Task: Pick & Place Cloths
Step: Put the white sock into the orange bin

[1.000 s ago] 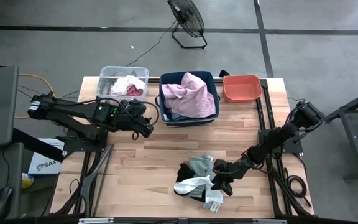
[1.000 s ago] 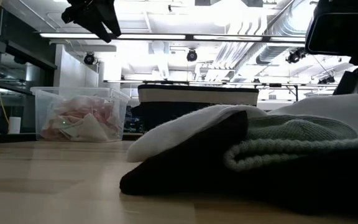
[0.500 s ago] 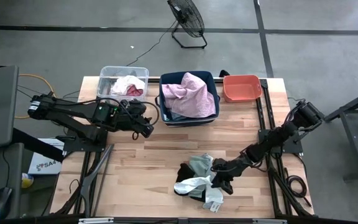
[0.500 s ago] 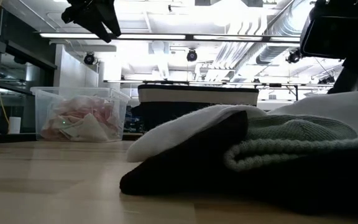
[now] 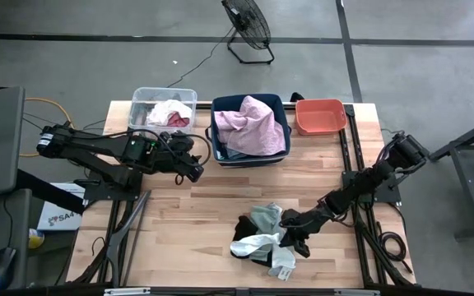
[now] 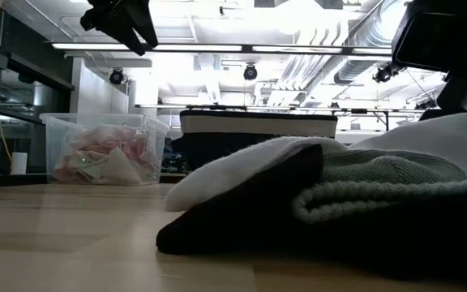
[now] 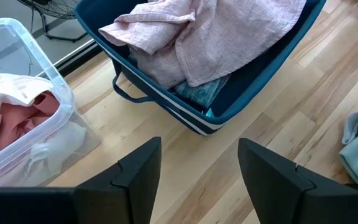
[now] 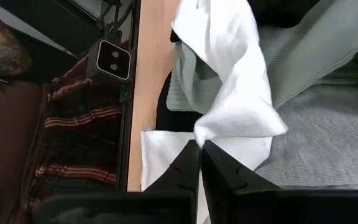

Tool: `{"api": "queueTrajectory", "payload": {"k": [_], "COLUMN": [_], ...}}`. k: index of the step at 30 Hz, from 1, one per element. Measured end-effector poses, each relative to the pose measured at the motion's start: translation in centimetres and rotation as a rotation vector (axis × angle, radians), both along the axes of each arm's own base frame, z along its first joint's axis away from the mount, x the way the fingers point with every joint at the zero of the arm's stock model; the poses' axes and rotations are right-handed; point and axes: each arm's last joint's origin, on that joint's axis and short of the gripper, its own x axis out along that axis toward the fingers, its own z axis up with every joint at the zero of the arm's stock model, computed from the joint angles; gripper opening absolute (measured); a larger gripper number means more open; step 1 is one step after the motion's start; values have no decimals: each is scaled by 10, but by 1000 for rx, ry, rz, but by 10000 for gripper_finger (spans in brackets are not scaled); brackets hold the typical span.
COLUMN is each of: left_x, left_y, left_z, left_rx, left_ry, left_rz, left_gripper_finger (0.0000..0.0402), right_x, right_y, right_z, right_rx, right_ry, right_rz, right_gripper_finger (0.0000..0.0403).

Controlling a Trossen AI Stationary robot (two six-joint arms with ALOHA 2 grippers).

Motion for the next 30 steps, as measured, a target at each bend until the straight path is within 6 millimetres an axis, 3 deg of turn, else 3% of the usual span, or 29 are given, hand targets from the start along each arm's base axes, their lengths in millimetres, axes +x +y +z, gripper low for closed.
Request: {"api": "queueTrajectory", "payload": {"k": [6,11,21,30], "left_x": [2,2,2,5], "left_y": [-1,-1,-1,-1], "left_z": [1,1,1,2], "left_rx": [-9,-10,-12,-5], "left_ry": [-17,-15,-19,-32], "left_rz": [-9,-14,-13,-25], "left_gripper_finger": [207,207,207,207], "right_x": [-2,-4,-16,-43], "right_y": [-4,-11,-32,-59], "right_z": [5,21,79,128], "right_rx": [-10,-79,-272,-528], "right_ry": [2,-93,-447,-684], "right_rz": [23,18,-44,-341], "right_gripper_finger": [4,4,4,4]}}
